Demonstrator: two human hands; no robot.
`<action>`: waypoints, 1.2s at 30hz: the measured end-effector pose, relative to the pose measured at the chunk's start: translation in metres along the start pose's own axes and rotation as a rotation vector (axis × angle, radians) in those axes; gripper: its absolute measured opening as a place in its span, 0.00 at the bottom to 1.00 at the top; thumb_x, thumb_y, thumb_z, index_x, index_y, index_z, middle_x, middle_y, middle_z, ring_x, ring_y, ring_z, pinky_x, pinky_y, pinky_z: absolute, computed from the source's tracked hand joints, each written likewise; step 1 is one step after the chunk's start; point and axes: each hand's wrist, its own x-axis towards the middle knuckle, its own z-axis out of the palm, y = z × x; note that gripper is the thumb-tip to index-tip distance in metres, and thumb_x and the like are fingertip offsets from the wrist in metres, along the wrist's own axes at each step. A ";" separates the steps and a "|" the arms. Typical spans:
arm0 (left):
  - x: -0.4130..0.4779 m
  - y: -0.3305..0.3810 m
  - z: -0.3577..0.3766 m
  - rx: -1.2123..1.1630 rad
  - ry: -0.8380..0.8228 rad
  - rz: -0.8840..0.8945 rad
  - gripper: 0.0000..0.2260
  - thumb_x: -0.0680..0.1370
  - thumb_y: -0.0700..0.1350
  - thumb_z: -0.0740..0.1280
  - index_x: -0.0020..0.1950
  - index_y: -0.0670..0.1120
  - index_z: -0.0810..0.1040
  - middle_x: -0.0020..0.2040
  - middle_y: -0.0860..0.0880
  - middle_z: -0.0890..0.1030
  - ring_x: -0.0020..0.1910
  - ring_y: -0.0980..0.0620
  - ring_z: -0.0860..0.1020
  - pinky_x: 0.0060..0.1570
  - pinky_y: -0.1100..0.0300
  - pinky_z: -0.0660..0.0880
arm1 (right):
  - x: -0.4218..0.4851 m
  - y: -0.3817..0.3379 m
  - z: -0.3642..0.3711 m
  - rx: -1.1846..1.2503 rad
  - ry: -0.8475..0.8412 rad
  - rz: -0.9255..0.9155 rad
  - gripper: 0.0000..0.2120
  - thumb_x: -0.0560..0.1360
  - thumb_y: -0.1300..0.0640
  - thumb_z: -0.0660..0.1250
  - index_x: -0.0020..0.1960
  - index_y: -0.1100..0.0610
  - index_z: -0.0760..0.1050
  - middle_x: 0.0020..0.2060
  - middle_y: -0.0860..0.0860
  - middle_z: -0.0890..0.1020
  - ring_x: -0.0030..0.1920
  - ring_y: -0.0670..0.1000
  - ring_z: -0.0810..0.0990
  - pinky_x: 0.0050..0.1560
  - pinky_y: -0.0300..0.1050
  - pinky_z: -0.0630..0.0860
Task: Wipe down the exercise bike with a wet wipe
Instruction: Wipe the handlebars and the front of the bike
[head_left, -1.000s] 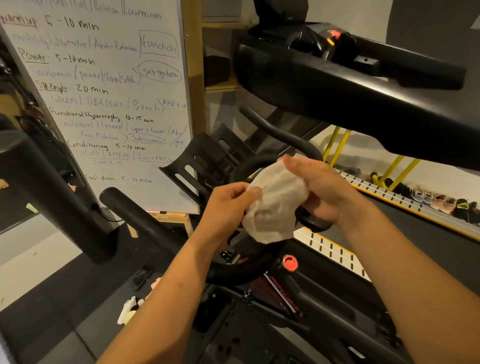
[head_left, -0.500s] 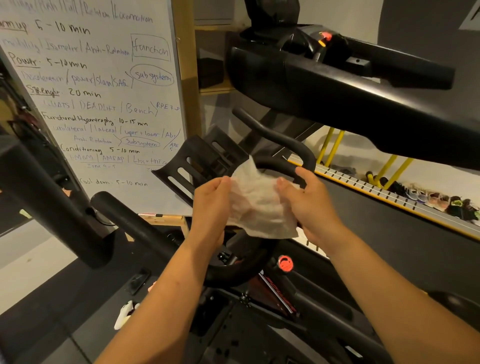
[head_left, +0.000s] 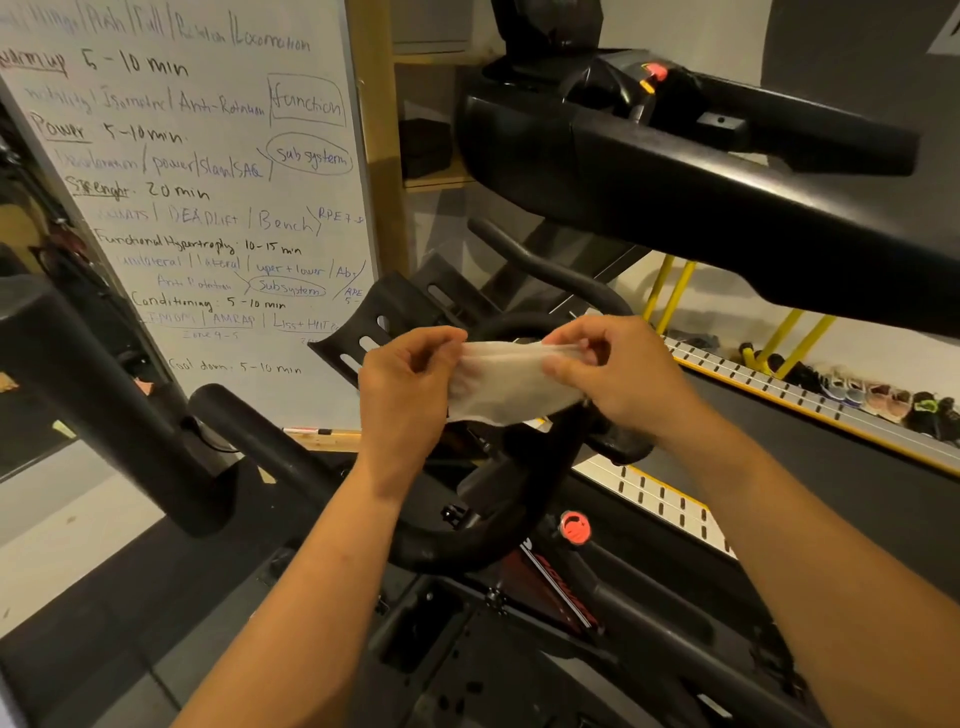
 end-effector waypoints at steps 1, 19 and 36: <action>0.000 -0.003 0.002 0.005 0.073 0.020 0.06 0.80 0.44 0.67 0.52 0.48 0.84 0.50 0.57 0.80 0.48 0.63 0.78 0.49 0.59 0.81 | 0.002 -0.001 0.001 0.036 0.043 -0.023 0.06 0.75 0.53 0.71 0.46 0.42 0.78 0.49 0.41 0.76 0.50 0.45 0.75 0.52 0.40 0.77; -0.004 -0.049 0.012 -0.046 -0.003 -0.538 0.06 0.83 0.46 0.61 0.55 0.48 0.77 0.48 0.49 0.78 0.46 0.51 0.77 0.37 0.60 0.75 | 0.041 0.004 0.061 -0.136 -0.191 0.021 0.17 0.78 0.46 0.65 0.65 0.49 0.69 0.57 0.49 0.76 0.55 0.48 0.77 0.56 0.44 0.75; -0.007 -0.050 0.001 0.099 -0.078 -0.338 0.06 0.80 0.43 0.68 0.55 0.50 0.82 0.49 0.51 0.83 0.47 0.52 0.82 0.46 0.57 0.81 | 0.085 0.006 0.077 -0.484 -0.086 -0.091 0.16 0.80 0.44 0.60 0.63 0.52 0.66 0.59 0.56 0.74 0.57 0.57 0.75 0.50 0.50 0.74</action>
